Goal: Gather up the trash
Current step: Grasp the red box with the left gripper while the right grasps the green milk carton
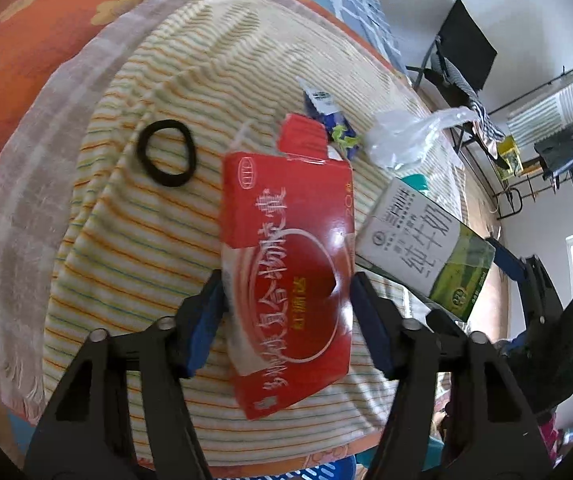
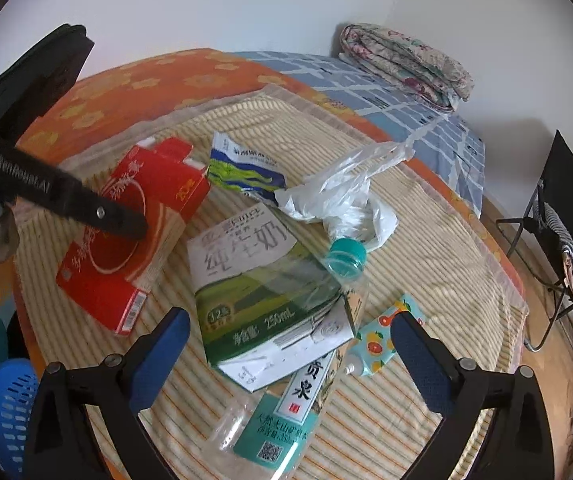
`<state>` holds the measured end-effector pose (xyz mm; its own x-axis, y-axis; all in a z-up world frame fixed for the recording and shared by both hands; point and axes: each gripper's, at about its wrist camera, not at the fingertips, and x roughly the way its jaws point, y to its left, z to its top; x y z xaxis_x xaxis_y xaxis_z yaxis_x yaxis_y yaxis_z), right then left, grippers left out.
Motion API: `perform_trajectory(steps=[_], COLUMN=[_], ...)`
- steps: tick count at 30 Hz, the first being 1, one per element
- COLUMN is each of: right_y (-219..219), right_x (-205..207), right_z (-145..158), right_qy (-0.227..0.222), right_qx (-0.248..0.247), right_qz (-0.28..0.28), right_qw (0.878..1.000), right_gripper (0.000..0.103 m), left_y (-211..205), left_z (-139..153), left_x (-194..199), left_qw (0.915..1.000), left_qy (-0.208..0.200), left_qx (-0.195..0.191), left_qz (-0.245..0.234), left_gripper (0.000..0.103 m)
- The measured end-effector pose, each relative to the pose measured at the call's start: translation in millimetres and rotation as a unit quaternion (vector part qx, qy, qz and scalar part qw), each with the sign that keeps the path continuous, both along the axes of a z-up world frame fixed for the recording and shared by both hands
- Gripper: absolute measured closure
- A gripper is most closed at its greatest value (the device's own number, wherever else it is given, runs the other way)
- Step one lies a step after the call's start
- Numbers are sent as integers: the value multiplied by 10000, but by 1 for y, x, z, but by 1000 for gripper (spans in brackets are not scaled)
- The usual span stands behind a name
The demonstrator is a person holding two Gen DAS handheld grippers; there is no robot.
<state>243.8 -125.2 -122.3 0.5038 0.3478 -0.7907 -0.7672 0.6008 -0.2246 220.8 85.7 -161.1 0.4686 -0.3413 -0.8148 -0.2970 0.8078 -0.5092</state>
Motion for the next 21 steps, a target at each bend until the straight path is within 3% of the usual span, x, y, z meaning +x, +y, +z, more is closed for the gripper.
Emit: perform_trajectory(steps=[1,3,13,14,15,21], right_y=[0,2,-8,-9,-9,-6], right_x=[1,5,0,-1,-2,-6], right_z=[0,-1,5,6,7,10], right_qy=[50,244,325,329,341,345], right_qx=[35,85,334,360,386,425], right_qz=[-7,-46,-194,-216,-227,-256], right_qw=[10000,9997,9987,9986,9984,9982], right_gripper=[11,19,23,25,33,34], left_y=[-2,-7,-8,-7,-6,-8], left_z=[1,5,25,27,30,40], left_x=[0,1,-8,-9,-11,-18], left_qw=[10000,9998,9983,9982,9981,9957], left_qy=[-9,-33,-292,-316,-350,-477], left_qx=[29,160,501,496,503,777], left_qz=[-26,-71,-97,-92,-94,-147], left_gripper=[54,57,76,77,78,80])
